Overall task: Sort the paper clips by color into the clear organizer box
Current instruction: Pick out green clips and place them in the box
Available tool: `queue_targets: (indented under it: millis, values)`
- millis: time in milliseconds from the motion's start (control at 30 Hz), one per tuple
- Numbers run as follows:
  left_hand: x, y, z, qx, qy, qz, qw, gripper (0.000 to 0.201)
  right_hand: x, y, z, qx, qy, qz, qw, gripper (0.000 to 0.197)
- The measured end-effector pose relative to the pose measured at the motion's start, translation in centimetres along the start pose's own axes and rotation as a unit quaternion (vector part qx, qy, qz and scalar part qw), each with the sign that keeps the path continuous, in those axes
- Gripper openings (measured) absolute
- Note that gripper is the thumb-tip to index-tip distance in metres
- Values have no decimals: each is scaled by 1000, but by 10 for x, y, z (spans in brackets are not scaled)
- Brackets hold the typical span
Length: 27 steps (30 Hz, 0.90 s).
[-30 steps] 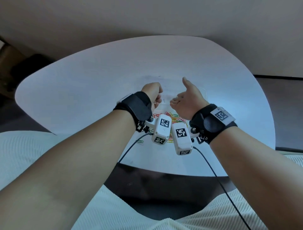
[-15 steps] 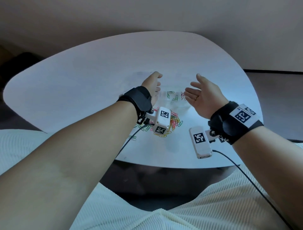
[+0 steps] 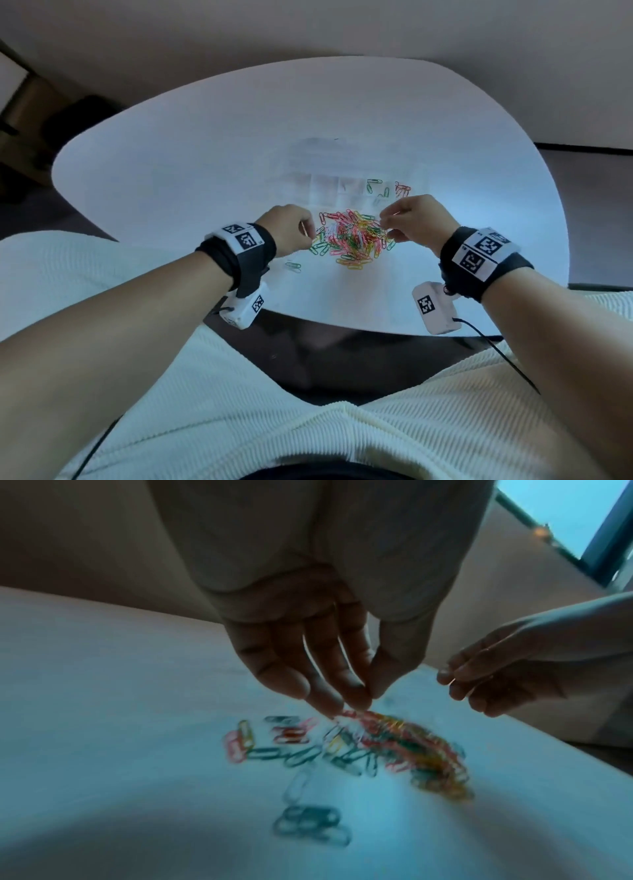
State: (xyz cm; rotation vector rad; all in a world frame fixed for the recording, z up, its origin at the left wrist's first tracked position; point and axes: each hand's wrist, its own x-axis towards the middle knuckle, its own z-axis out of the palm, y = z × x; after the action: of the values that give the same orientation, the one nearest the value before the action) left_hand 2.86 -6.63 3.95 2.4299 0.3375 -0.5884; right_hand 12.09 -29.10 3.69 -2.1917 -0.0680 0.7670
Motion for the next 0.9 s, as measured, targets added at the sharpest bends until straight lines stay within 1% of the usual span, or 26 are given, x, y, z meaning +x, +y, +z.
queue_targets:
  millis: [33, 67, 167, 233, 333, 433, 533, 633, 700, 767, 900]
  values:
    - [-2, -8, 3, 21, -9, -6, 1000, 12, 2, 4, 3, -76, 19, -15, 997, 6]
    - [-5, -15, 6, 35, -13, -12, 999, 13, 3, 10, 5, -129, 34, -22, 991, 7]
    - [-8, -26, 14, 76, -31, -11, 997, 17, 4, 26, 8, -189, 53, -29, 980, 16]
    - [-9, -26, 19, 107, -46, 5, 993, 22, 4, 36, 9, -196, 60, -30, 978, 20]
    - [-8, -25, 22, 141, -47, 24, 989, 24, 2, 45, 12, -178, 70, -32, 981, 22]
    - [-9, -27, 25, 143, -36, 29, 989, 23, 1, 49, 16, -171, 82, -39, 981, 21]
    - [-9, -28, 27, 137, -34, 28, 990, 25, 1, 49, 22, -196, 85, -54, 975, 16]
    - [-9, -28, 27, 129, -24, 25, 991, 21, 2, 49, 26, -223, 88, -63, 969, 11]
    - [-7, -29, 27, 119, -17, 20, 993, 20, 3, 49, 27, -223, 84, -43, 970, 8]
    - [-4, -29, 24, 95, -7, 11, 995, 20, 5, 48, 28, -212, 82, -21, 974, 5]
    - [1, -27, 19, 27, 25, 0, 999, 19, 6, 47, 28, -227, 74, -21, 971, 8]
